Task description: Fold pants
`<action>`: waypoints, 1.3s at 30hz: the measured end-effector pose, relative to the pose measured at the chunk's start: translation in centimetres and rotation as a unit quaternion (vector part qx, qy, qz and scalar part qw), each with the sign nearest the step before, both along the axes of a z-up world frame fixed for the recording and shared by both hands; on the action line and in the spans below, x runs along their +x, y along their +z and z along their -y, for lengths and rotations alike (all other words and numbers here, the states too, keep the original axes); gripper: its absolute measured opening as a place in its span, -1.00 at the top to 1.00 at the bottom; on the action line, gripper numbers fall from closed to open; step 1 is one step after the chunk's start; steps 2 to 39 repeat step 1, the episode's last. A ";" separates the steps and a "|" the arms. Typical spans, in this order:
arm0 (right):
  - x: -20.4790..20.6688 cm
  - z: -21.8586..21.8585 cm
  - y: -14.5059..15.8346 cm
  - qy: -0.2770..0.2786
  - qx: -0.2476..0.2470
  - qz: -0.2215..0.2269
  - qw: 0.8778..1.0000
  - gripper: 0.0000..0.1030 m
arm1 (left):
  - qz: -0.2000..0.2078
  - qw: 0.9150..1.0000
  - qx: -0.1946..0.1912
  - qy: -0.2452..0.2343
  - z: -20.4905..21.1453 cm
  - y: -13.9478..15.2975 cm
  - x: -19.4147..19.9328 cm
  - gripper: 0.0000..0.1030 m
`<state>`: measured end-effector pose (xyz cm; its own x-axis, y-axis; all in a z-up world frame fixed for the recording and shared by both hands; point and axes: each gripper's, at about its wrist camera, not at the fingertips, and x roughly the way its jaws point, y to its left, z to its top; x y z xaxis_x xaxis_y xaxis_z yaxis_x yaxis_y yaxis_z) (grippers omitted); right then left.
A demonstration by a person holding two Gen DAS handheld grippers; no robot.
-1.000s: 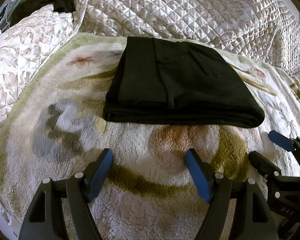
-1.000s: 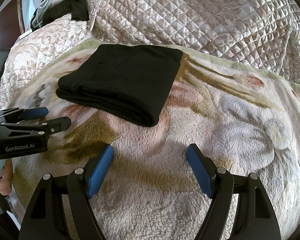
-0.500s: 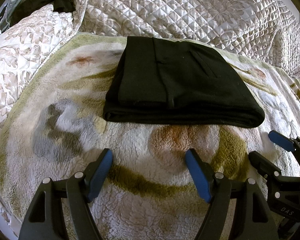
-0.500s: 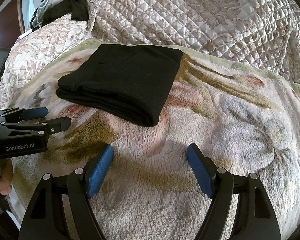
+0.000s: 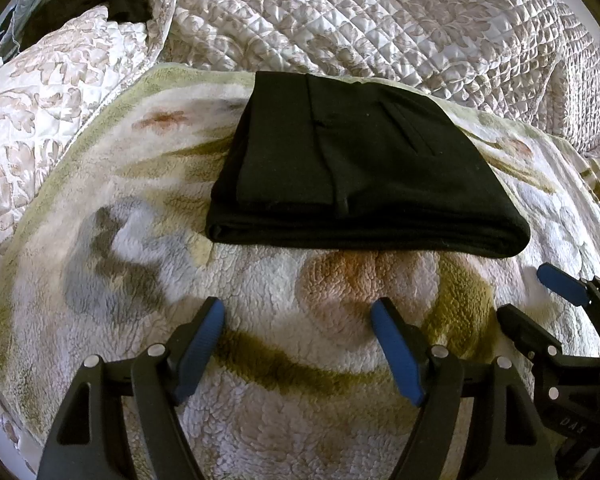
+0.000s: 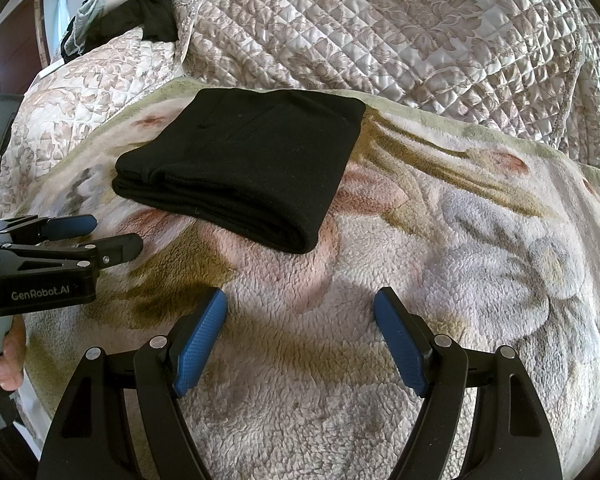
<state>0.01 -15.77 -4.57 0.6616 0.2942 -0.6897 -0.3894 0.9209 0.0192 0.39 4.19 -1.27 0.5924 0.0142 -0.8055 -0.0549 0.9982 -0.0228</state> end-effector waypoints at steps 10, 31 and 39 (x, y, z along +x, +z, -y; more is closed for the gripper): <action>0.0 0.0 0.0 0.000 0.000 0.000 1.000 -0.48 | 0.000 1.000 -0.001 0.000 -0.1 0.0 0.2 -0.54; 0.0 0.0 0.0 0.000 0.000 0.000 1.000 -0.48 | 0.000 1.000 -0.001 0.000 -0.1 0.0 0.2 -0.54; 0.0 0.0 0.0 0.000 0.000 0.000 1.000 -0.48 | 0.000 1.000 -0.001 0.000 -0.1 0.0 0.2 -0.54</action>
